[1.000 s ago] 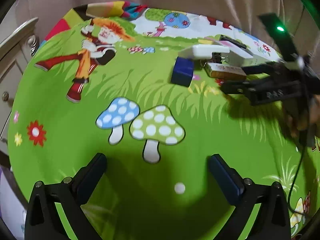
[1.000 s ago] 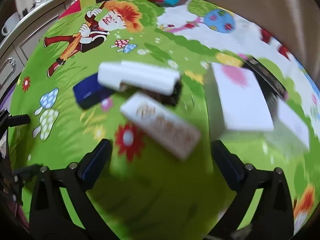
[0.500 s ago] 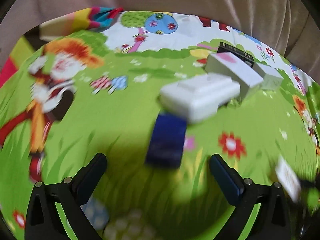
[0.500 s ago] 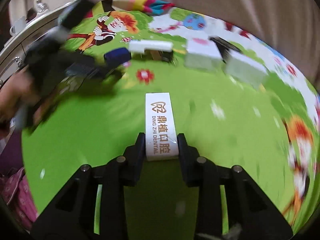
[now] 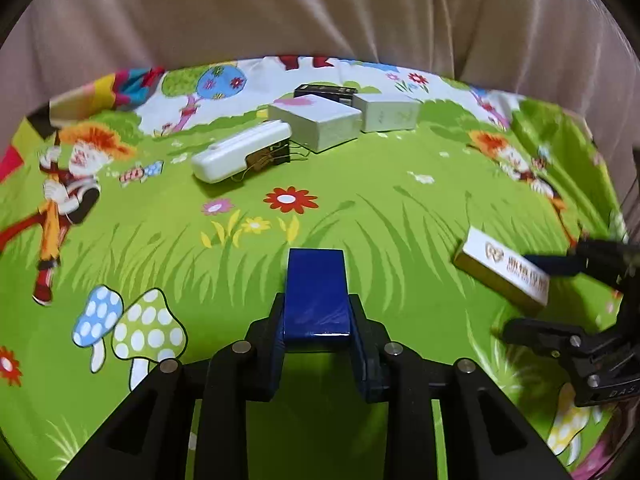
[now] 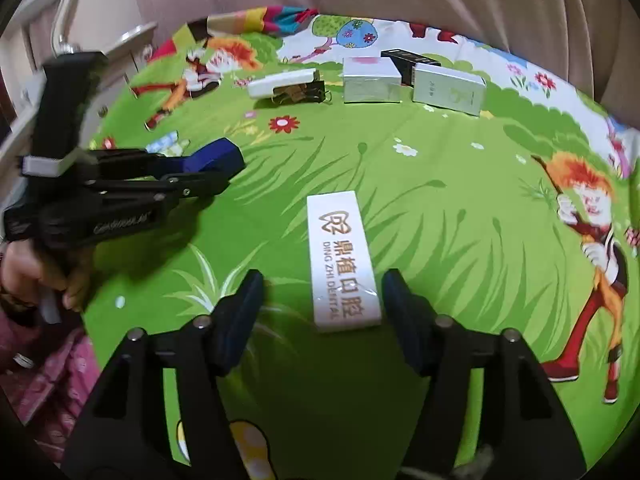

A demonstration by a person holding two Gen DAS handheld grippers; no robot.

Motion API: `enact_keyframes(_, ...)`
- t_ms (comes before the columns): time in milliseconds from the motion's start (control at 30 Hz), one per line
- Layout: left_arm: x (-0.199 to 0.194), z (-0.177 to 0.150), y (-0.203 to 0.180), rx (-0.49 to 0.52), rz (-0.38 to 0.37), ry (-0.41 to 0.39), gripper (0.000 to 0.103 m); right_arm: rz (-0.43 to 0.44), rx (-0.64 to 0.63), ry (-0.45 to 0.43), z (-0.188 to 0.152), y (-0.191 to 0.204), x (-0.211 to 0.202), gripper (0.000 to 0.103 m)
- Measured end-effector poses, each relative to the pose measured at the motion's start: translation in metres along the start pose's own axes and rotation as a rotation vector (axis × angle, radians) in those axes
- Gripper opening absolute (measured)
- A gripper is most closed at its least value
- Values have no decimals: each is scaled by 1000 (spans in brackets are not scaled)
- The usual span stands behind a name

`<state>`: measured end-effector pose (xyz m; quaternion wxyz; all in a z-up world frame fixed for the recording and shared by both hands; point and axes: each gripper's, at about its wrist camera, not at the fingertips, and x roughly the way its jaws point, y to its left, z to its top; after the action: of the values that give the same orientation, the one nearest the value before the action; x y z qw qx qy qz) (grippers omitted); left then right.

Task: Organize rigid objects
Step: 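Lift both held boxes up off the mat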

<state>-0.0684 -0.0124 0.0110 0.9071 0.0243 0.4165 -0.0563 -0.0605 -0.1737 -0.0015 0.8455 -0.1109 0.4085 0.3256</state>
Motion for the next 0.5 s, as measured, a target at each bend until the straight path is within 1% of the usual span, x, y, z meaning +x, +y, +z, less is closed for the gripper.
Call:
enact_keyframes(33, 0, 1, 0, -3, -3, 1, 29, -46, -23, 11, 3, 5, 4, 67)
enact_keyframes(67, 1, 1, 1, -8, -6, 1, 30, -65, -37, 12, 4, 6, 6, 67)
enact_keyframes(100, 1, 2, 1, -11, -10, 0, 30, -61, -31, 18, 8, 6, 8, 67)
enact_keyframes(133, 1, 2, 2, -13, -12, 0, 30, -60, -18, 22, 10, 4, 9, 64)
enact_keyframes(167, 2, 2, 4, -13, -12, 0, 30, -71, -8, 26, 12, 3, 11, 59)
enact_keyframes(233, 1, 0, 2, -8, -2, -3, 30, -79, -5, 26, 13, 4, 11, 56)
enact_keyframes(300, 1, 0, 1, -7, -1, -4, 30, -87, 1, 8, 9, 5, 9, 52)
enact_keyframes(367, 1, -1, 1, -12, -7, -5, 30, -98, 5, -1, 6, 7, 6, 42)
enact_keyframes(433, 0, -1, 1, -12, -7, -5, 30, -112, 8, -4, 5, 8, 4, 35)
enact_keyframes(500, 0, -1, 2, -11, -7, -6, 30, -133, -5, -5, 5, 11, 3, 34)
